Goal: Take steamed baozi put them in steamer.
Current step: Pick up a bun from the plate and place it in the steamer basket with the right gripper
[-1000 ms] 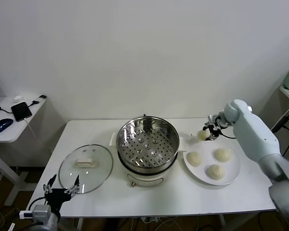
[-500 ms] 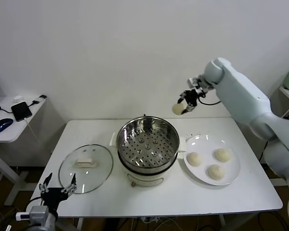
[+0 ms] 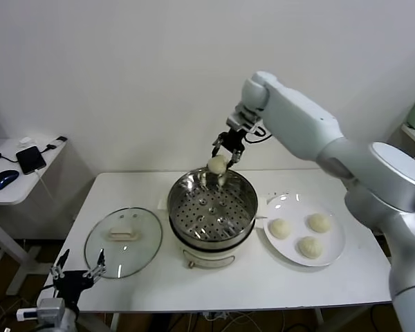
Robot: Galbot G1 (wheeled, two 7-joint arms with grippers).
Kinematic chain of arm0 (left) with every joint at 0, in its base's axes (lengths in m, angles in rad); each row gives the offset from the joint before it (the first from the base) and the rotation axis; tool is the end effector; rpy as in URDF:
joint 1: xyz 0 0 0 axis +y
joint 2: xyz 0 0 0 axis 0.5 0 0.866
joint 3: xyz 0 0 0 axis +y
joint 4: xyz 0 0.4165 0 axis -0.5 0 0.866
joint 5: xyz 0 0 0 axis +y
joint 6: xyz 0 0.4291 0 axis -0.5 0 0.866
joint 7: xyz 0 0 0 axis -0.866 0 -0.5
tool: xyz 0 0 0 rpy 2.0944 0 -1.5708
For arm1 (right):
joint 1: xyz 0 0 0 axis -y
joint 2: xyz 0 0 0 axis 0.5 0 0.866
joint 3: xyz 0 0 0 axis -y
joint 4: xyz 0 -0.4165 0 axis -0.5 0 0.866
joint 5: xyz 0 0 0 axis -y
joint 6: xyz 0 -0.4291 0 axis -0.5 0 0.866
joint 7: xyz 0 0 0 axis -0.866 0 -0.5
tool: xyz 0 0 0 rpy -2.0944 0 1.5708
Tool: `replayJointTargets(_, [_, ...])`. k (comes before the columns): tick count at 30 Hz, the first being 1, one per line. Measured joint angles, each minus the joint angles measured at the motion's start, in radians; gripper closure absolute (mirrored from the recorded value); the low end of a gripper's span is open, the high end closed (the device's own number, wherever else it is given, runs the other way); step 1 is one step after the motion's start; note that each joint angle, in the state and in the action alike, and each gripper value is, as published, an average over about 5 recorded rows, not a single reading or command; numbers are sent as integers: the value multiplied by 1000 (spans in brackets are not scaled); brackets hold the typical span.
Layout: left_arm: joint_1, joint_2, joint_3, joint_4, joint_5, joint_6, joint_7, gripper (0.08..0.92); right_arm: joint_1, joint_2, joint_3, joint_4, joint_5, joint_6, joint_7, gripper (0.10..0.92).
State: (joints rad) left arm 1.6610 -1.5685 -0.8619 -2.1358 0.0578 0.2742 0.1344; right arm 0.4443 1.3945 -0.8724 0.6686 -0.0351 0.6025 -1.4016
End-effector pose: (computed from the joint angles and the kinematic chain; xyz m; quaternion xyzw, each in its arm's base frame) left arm 0.1721 0.1207 -0.3493 0.0886 -0.9774 -0.0918 0.1684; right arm 0.7887 0.1258 -0.0163 0.6868 -0.2736 0.6701 0.0667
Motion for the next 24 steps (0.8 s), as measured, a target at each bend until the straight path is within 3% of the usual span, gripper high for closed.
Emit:
replayJointTargets(11, [-1, -10, -3, 2, -5, 0, -4, 177, -49, 69, -29, 6, -212, 169, 104, 440])
replayJointTargets(24, [-12, -16, -3, 17, -6, 4, -4, 177, -119, 137, -19, -92, -420, 222, 276, 440])
